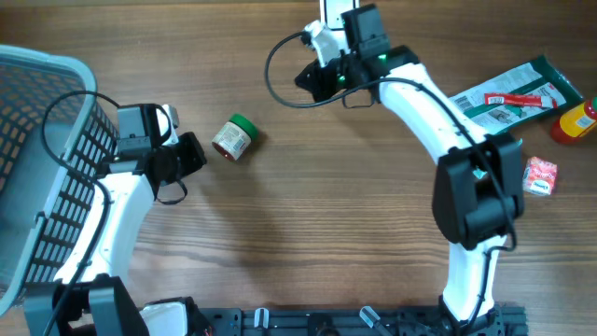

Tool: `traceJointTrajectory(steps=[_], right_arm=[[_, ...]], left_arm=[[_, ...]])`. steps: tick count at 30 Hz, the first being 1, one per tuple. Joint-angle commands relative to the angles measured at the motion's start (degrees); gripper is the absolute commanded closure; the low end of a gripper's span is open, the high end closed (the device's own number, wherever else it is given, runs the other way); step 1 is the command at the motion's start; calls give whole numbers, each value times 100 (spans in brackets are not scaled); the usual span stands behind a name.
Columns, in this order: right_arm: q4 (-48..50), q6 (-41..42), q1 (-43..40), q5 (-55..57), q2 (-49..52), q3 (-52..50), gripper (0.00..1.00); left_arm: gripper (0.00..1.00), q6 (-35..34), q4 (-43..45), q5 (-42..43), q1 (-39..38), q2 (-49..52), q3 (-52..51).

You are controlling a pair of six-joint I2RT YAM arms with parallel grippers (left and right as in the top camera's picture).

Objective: Scan the item barcode
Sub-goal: 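Grasp the green-capped jar with the left gripper and lift it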

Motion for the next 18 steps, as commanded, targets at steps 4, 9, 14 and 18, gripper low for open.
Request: traceJointTrajectory(steps=[4,9,14,18], right_arm=[[885,579,531,-754,671,-7,96],[1309,1259,811,-752,1054,-7,96],[1735,1906,813,-680,1392,-7,96],[1729,1910,813,-664,1440,-7,96]], left_arm=[[96,-968,881,-289,-114,131,-667],[96,-1467,1652,-282,-114,140,-955],[96,-1818,1895,-81,-116,468,-966],[96,-2000,2522,345,-151,841,-966]])
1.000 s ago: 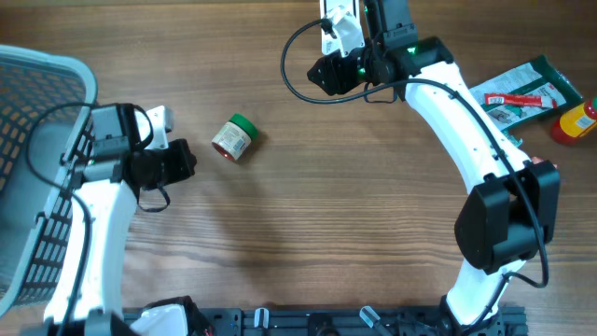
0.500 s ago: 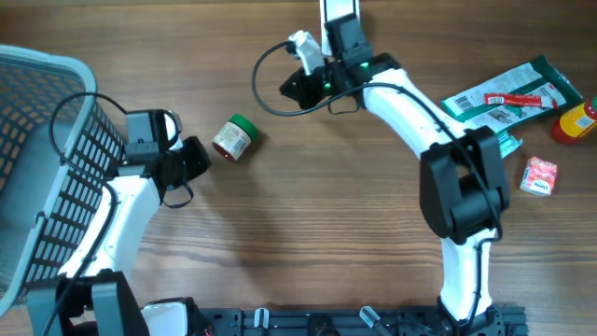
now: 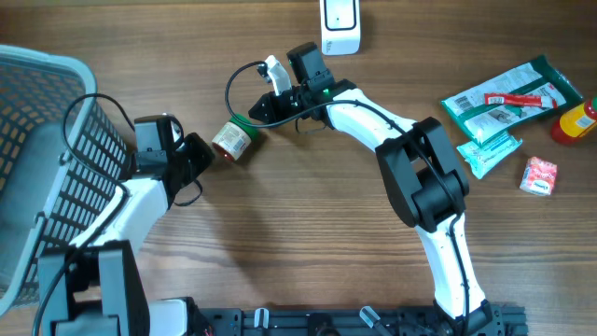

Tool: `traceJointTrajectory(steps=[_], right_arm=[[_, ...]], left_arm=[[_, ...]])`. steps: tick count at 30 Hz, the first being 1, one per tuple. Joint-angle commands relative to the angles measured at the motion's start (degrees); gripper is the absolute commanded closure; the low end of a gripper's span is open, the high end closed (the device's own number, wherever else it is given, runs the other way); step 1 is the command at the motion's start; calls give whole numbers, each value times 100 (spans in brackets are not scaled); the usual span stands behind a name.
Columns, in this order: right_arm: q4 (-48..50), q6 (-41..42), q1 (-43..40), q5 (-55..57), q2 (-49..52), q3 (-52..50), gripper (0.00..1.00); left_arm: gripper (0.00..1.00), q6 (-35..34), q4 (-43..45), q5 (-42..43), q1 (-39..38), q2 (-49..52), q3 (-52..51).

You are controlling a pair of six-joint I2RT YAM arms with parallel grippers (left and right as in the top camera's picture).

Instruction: Scan the item barcode

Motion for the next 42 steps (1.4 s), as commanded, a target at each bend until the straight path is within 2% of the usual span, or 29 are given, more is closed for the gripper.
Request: traceJointTrajectory(steps=[1,7,13,23,32,42], right_arm=[[9,114,-13,-35,131,0,96],[-542,452,-20,-254,129,2,96],[-1569,529,-487,-273,-37,15,96],[-2319,-212,-573,-63,-791,15,96],[-3217,-365,-577,144,-894,15,96],[-3928,-520,-1091,184,-1097,15,96]], left_arm=[[96,-380,380,356,-118,282,-63],[96,-522,1043,219,-828,461,-63],[96,-634,1115,221,-898,461,-63],[96,-651,1598,26,-1414,719,-61],[96,-656,1705,7,-1432,754,-61],[96,-658,2138,-22,-2103,756,-61]])
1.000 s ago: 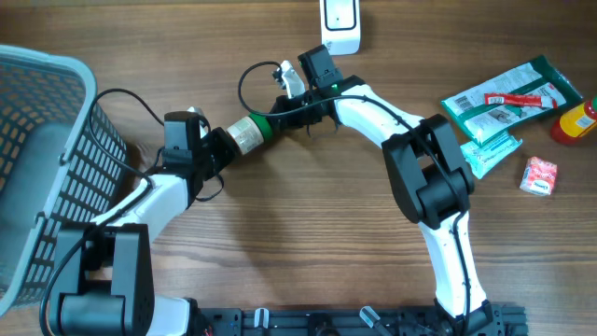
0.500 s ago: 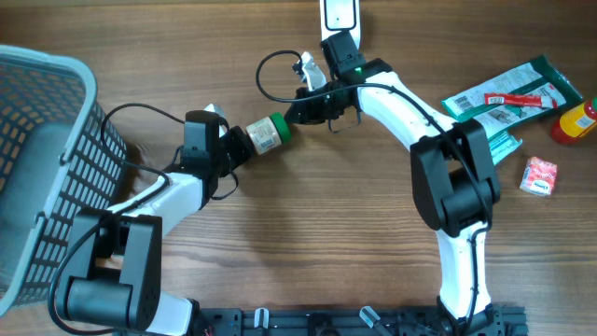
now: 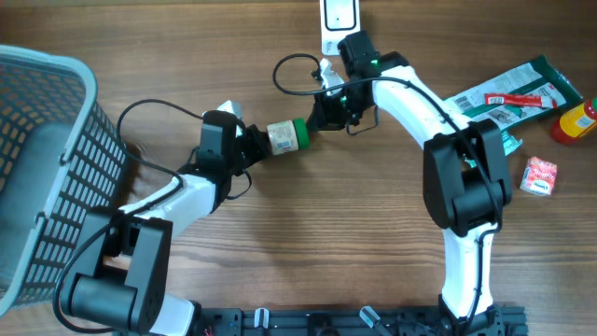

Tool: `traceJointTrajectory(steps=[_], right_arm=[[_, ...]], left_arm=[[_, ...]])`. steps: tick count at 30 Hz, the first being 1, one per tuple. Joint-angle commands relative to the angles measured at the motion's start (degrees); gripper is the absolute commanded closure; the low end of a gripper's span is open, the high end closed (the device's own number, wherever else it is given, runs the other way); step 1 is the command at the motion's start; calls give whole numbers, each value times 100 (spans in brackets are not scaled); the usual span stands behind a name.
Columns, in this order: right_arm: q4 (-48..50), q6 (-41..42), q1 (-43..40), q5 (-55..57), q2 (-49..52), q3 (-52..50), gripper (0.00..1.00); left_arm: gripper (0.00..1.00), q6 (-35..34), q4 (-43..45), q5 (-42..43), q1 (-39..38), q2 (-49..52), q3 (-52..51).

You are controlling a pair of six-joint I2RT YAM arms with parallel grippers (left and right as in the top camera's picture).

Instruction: Scan the item barcode

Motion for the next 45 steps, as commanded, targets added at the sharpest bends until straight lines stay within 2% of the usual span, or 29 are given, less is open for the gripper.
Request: traceJointTrajectory(steps=[1,5,13,24,26,28,30,32,35,40,42,45], right_arm=[[-269,-229,-155,-155,-256,11,96],[-638,-483,-192,-151,-258,11,96],[-809,-474,-319,-98,-258,11,96],[-828,142,-538,772,-732,13,96],[-848,146,-538,769,-732,13,95],[-907,236,-538,767,-732,13,89],[-931,278,-525,688,-739,13,74],[-903,278,-520,573,-761,15,57],[-846,273,-520,573,-769,15,42],[-741,120,-520,573,-769,15,39],[-737,-129,-520,575,-769,15,38],[-730,-435,-522,570,-769,15,37]], left_arm=[[96,-33,190,107,-227,50,0],[96,-205,372,24,-442,136,0],[96,-199,549,20,-651,280,0],[96,-133,345,4,-251,31,0],[96,87,107,0,-212,-164,0],[96,323,-118,0,-212,-363,0],[96,323,-428,-44,-153,-643,0],[96,719,-868,-44,59,-1113,0],[96,1366,-1725,-42,518,-2072,0],[96,2717,-3032,-87,833,-4409,0],[96,2876,-3469,-103,835,-5154,0],[96,2876,-3941,-131,835,-5757,0]])
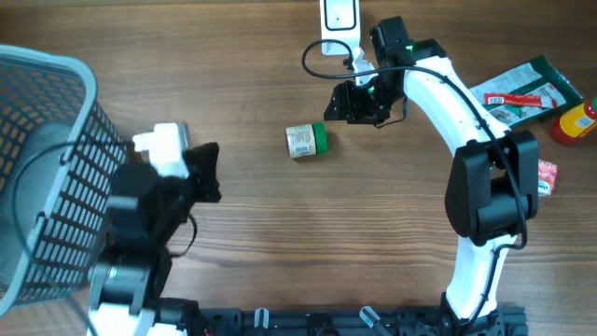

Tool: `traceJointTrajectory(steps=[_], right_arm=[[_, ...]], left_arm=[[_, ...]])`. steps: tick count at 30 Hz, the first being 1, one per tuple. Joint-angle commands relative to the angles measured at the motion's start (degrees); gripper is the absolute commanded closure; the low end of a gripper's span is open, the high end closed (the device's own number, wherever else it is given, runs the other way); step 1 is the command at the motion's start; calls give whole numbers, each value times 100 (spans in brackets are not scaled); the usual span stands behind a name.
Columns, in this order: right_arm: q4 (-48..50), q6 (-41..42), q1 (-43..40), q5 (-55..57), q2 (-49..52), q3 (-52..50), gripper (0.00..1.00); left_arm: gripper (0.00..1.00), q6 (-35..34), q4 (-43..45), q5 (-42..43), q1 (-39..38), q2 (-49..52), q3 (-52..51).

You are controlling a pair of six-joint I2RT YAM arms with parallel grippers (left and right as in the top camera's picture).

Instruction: Scan the item barcode

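A small jar (306, 140) with a green lid and a pale label lies on its side mid-table, untouched. My right gripper (362, 101) is behind it and to the right. It is shut on a black handheld scanner (340, 101), whose cable loops back to the white cradle (338, 17). The scanner's front faces left, a short gap from the jar. My left gripper (207, 172) is well left of the jar, beside the basket. Its fingers look spread, with nothing between them.
A grey mesh basket (47, 168) fills the left edge. At the far right lie green snack packets (518, 93), a red bottle (576, 119) and a small red-and-white pack (541, 175). The right arm arches over the table's right half.
The left gripper has let go of the jar and is now back beside the basket. The jar lies free a little right of where it was held. The scanner has shifted slightly right.
At first the jar lay at left centre by the left gripper, with the scanner back near its cradle. Then the scanner was at the jar's lid. Later the left gripper held the jar mid-table, lid toward the scanner. Now the jar lies free there.
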Motion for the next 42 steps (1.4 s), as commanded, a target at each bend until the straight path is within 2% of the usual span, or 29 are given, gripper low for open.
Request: traceJointTrajectory(steps=[1,4,5,6,8,9,10,11,15,21,23,28,31,34,36,40,42], right_arm=[[26,-426,13,-74,-179,15,37],[85,-835,13,-70,-179,15,36],[136,-1235,9,-72,-179,15,33],[216,-1707,0,-50,-179,15,31],[339,-2205,-2,-52,-179,15,31],[413,-2391,-2,-52,-179,15,30],[459,-2527,-2,-57,-179,15,29],[466,-2522,-2,-55,-179,26,28],[238,-1812,17,-87,-181,170,28],[262,-1226,393,-92,-201,170,25],[323,-1292,435,173,-201,175,25],[619,-2096,402,553,-402,188,25],[903,-2994,400,931,-739,188,23],[855,-4806,400,933,-874,188,18],[573,-5888,400,881,-876,188,10],[-4,-7626,400,697,-876,186,7],[-236,-8406,400,699,-874,186,0]], left_arm=[[96,323,-417,-35,20,-490,2],[96,321,-568,-33,20,-494,2],[93,321,-568,-33,20,-494,2],[74,319,-568,-33,20,-494,2],[69,321,-570,-33,20,-494,2],[44,319,-568,-33,20,-494,2],[15,319,-570,-31,20,-494,2],[0,319,-570,-33,20,-494,2],[0,317,-570,-35,20,-494,2],[0,315,-859,-35,20,-494,2],[0,315,-1180,-35,20,-494,2],[0,315,-1720,-35,20,-494,2],[0,315,-1899,-35,20,-494,2],[0,315,-1902,-35,20,-494,2],[0,315,-1902,-35,20,-494,2],[0,315,-1902,-35,20,-494,2],[0,315,-1902,-35,20,-494,2]])
